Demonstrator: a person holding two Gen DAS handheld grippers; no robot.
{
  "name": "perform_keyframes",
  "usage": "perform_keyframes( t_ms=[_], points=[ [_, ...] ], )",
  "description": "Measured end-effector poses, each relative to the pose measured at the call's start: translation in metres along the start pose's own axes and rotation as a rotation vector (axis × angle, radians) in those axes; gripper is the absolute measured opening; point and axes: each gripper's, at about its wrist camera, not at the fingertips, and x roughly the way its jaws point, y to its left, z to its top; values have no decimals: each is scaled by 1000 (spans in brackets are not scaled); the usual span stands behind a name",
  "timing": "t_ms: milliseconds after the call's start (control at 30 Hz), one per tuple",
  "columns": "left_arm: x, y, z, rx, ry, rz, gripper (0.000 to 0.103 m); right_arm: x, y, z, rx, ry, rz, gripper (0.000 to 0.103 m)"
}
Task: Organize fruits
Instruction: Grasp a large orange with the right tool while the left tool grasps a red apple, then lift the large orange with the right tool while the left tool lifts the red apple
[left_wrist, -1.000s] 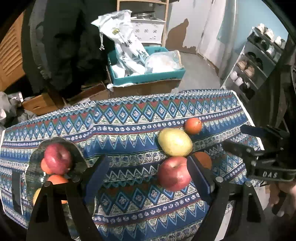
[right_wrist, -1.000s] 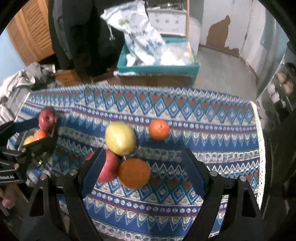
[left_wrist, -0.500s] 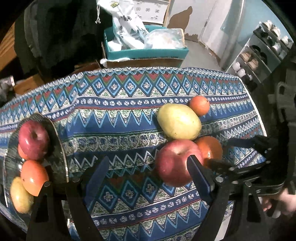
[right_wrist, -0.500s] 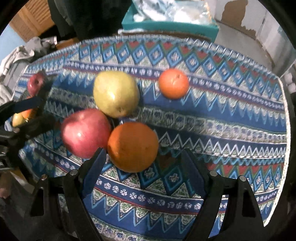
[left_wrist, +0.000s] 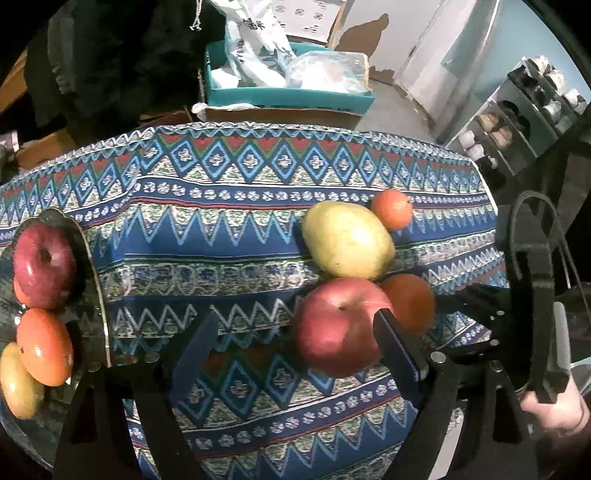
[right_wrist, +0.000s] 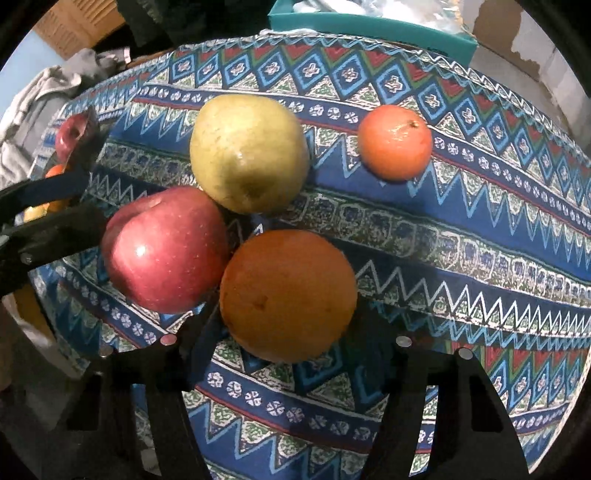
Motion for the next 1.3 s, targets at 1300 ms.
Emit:
perform_keyframes(
  t_ms=[1300],
  points=[
    [73, -68, -10, 108, 124, 2, 88, -54, -100, -32, 329, -134, -82, 65]
  ],
)
